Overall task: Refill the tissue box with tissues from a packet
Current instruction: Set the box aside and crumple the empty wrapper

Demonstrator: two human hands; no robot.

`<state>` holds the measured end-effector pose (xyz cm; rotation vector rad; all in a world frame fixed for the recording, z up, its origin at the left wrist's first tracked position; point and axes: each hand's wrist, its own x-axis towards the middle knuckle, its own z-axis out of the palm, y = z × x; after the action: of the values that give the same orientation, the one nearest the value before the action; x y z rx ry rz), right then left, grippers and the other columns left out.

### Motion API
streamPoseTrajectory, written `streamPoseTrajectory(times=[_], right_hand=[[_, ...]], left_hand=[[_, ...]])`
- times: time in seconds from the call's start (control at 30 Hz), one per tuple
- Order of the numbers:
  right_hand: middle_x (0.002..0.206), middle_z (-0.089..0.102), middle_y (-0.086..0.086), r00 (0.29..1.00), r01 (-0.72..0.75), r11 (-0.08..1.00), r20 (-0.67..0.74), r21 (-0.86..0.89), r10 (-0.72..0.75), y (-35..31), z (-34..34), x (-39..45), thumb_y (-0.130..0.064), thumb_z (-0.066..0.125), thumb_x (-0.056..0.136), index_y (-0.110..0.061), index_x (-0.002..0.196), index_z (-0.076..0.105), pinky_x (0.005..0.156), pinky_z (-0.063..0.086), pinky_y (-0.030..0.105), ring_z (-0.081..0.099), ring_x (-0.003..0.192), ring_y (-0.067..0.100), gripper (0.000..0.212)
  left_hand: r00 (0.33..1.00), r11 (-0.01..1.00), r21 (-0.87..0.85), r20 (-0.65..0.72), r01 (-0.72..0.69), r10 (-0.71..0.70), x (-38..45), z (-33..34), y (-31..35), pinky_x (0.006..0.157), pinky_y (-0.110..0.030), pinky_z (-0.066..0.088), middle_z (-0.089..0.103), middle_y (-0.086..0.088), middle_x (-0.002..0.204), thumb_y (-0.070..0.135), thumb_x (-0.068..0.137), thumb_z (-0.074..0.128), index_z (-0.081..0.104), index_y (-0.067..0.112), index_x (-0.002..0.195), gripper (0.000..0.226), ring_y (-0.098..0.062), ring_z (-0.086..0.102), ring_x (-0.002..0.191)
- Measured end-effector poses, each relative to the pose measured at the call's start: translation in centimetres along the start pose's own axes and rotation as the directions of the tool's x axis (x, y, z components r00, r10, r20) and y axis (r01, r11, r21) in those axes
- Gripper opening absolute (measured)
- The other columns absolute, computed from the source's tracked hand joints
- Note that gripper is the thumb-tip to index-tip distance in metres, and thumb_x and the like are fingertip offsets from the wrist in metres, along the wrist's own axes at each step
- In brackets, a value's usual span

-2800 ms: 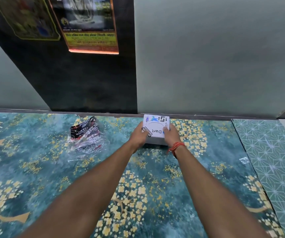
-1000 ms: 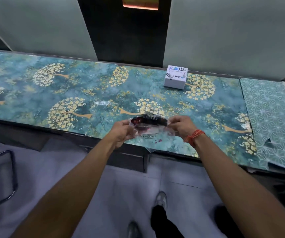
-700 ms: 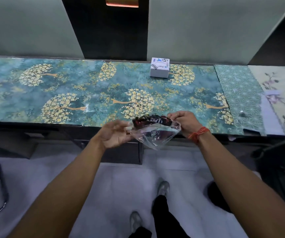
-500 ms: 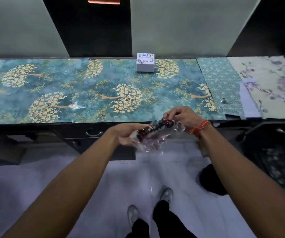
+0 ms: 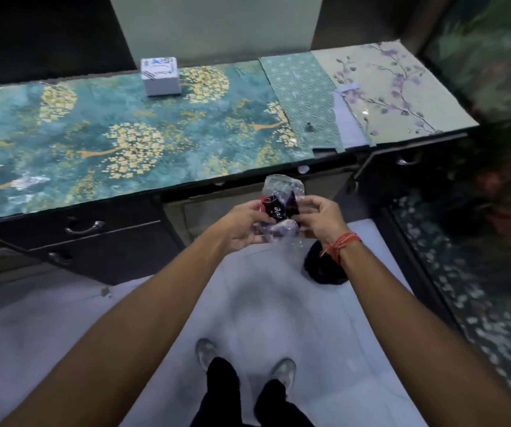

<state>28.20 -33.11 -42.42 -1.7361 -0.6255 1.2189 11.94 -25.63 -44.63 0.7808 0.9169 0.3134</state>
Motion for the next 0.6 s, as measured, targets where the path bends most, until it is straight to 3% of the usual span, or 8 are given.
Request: streamPoseTrajectory(times=[0.1,0.23,0.3,0.37,0.47,0.53,0.6], right_hand=[[0.091,0.067,0.015,0.996,0.046,0.997,-0.079,0.058,-0.041,1.6,-4.2,-1.6,0.017,0.070,0.072,-0.014,0.082,0.065,0.063,0.061,0.037,0.069,0.072,0.019,0.032],[0.077,0.071,0.004,0.998,0.063,0.967,-0.015,0.248,-0.061,2.5,-9.1,-3.5,0.018,0.061,0.079,-0.005,0.084,0.068,0.057,0.058,0.023,0.071,0.067,0.015,0.024],[0.099,0.071,0.001,0.983,0.022,0.957,0.168,0.289,-0.074,2.8,-12.2,-3.9,0.012,0.059,0.082,-0.006,0.109,0.065,0.066,0.058,0.026,0.069,0.088,0.016,0.032],[0.125,0.061,0.000,0.932,-0.016,0.966,0.352,0.260,-0.079,3.4,-14.8,-4.0,0.008,0.066,0.079,-0.014,0.134,0.049,0.079,0.058,0.031,0.063,0.110,0.015,0.062],[0.142,0.047,0.001,0.911,0.144,0.988,0.397,-0.049,-0.113,4.1,-15.9,-4.2,0.005,0.080,0.068,-0.019,0.149,0.027,0.088,0.051,0.015,0.049,0.129,0.012,0.100],[0.137,0.047,-0.006,0.926,0.277,0.912,0.336,-0.304,-0.169,4.5,-15.6,-4.1,-0.005,0.087,0.063,-0.023,0.152,0.020,0.089,0.044,0.007,0.049,0.124,0.008,0.113],[0.128,0.050,-0.008,0.923,0.376,0.800,0.267,-0.467,-0.278,5.1,-15.2,-4.1,-0.013,0.086,0.062,-0.029,0.150,0.025,0.087,0.036,0.001,0.051,0.111,0.005,0.108]], left_hand=[[0.999,0.999,0.010,-0.034,0.042,-0.042,0.5,4.1,-1.5,0.060,-0.027,0.061,0.067,-0.010,0.088,-0.019,0.086,0.047,0.066,0.007,0.100,0.035,-0.014,0.071,0.064],[0.976,0.978,-0.126,-0.121,0.168,-0.183,2.2,9.1,-3.4,0.053,-0.023,0.060,0.064,-0.012,0.090,-0.013,0.094,0.036,0.064,0.002,0.096,0.032,-0.018,0.072,0.055],[0.952,0.953,-0.162,-0.127,0.257,-0.279,3.0,10.7,-4.0,0.041,-0.019,0.055,0.064,-0.015,0.097,-0.006,0.098,0.033,0.061,0.003,0.111,0.032,-0.025,0.073,0.053],[0.919,0.920,-0.149,-0.106,0.362,-0.379,3.8,11.7,-4.6,0.036,-0.019,0.052,0.063,-0.016,0.111,-0.002,0.100,0.033,0.059,0.006,0.123,0.035,-0.031,0.073,0.055],[0.864,0.860,-0.153,-0.061,0.487,-0.500,4.5,12.9,-5.1,0.033,-0.020,0.049,0.065,-0.019,0.097,0.002,0.101,0.038,0.064,0.000,0.106,0.026,-0.036,0.071,0.052],[0.826,0.822,-0.179,-0.071,0.541,-0.559,5.7,13.4,-5.3,0.033,-0.022,0.049,0.068,-0.021,0.078,0.004,0.101,0.042,0.064,-0.004,0.091,0.026,-0.039,0.069,0.048],[0.778,0.771,-0.215,-0.069,0.599,-0.624,7.3,13.7,-5.5,0.035,-0.023,0.051,0.068,-0.023,0.067,0.006,0.099,0.046,0.064,-0.004,0.086,0.024,-0.039,0.068,0.047]])
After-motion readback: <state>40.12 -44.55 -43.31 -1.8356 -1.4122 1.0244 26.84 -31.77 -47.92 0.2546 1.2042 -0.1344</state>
